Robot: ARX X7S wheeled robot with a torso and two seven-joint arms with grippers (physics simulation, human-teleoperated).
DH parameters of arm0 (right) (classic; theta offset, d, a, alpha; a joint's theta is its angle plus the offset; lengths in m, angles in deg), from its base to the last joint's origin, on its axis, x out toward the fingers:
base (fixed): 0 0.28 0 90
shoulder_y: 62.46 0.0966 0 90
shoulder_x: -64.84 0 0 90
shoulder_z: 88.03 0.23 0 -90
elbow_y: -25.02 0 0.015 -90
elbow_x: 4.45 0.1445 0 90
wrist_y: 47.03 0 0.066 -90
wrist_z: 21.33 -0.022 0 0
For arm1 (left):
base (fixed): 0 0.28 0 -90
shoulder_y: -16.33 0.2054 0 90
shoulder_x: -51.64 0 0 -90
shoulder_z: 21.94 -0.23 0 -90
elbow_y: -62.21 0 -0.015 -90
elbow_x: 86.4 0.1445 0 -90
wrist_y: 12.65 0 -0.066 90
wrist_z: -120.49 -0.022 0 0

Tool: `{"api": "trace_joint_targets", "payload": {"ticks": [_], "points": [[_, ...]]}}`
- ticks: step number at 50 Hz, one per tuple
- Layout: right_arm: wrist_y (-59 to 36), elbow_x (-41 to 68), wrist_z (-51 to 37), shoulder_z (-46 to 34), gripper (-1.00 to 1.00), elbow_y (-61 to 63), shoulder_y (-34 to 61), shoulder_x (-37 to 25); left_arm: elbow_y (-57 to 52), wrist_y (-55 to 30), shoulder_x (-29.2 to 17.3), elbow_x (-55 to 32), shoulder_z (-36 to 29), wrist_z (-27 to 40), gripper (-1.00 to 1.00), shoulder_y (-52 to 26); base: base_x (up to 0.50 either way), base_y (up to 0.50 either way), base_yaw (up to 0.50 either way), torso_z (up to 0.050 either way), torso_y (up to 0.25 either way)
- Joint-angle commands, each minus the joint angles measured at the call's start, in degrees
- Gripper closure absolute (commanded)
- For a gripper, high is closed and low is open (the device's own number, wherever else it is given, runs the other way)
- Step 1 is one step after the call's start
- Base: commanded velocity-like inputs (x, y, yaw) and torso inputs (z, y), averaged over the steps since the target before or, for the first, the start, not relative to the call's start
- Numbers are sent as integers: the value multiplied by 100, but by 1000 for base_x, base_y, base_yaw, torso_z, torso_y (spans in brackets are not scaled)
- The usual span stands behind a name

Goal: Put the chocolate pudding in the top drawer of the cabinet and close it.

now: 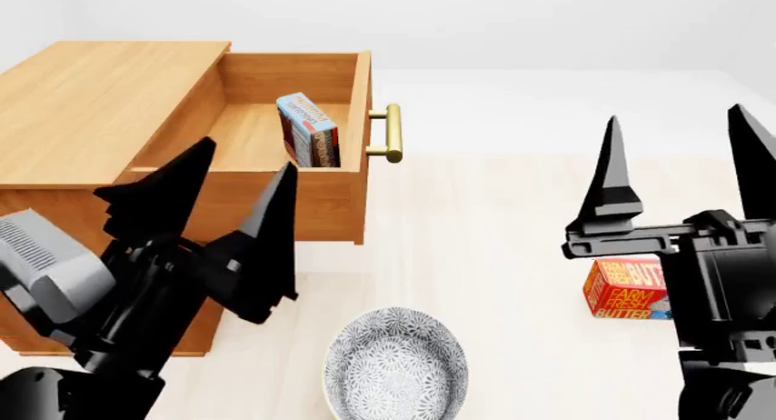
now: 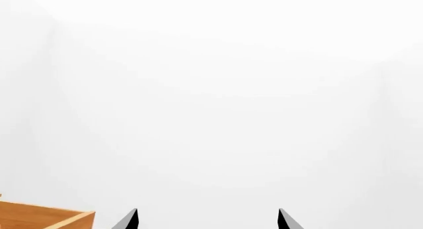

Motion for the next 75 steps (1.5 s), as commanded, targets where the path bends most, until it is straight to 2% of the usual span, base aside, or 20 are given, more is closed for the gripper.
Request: {"api": "trace_joint_targets", "payload": {"ticks": [1, 12, 21, 32, 40, 44, 49, 53, 57, 65, 75], "points": [[679, -87, -441, 237, -100, 138, -725, -548, -137, -556, 541, -167, -64, -168, -100, -388, 0, 0, 0, 0, 0], [1205, -208, -948, 451, -100, 183, -1251, -991, 90, -1028, 1172, -427, -169, -308, -100, -692, 0, 0, 0, 0, 0], [1948, -411, -1641, 616, -100, 243, -1938, -1632, 268, -1318, 1613, -586, -224, -350, -100, -892, 0, 0, 0, 0, 0], [2489, -613, -2190, 662, -100, 184, -2356, -2027, 121, -1701, 1947, -696, -301, -85, -100, -1091, 0, 0, 0, 0, 0], [2406, -619, -2126, 671, -100, 130, -2307, -1857, 367, -1849, 2289, -750, -332, -148, -100, -1200, 0, 0, 0, 0, 0], [1810, -488, -1636, 605, -100, -21, -1743, -1210, 376, -1957, 2432, -724, -356, -55, -100, -1259, 0, 0, 0, 0, 0], [1544, -475, -1451, 554, -100, -153, -1461, -876, 303, -2167, 2620, -784, -392, 137, -100, -1385, 0, 0, 0, 0, 0], [1137, -499, -1120, 403, -100, -432, -954, -311, 434, -2306, 2831, -887, -407, 208, -100, -1475, 0, 0, 0, 0, 0], [981, -539, -954, 321, -100, -635, -708, -11, 609, -2402, 3002, -963, -429, 219, -100, -1519, 0, 0, 0, 0, 0], [1036, -604, -982, 355, -100, -718, -725, 49, 1172, -2520, 3312, -1128, -460, 104, -100, -1525, 0, 0, 0, 0, 0], [1275, -703, -1340, 553, -100, -635, -1047, -154, 1491, -2565, 3431, -1183, -471, -8, -100, -1504, 0, 0, 0, 0, 0]]}}
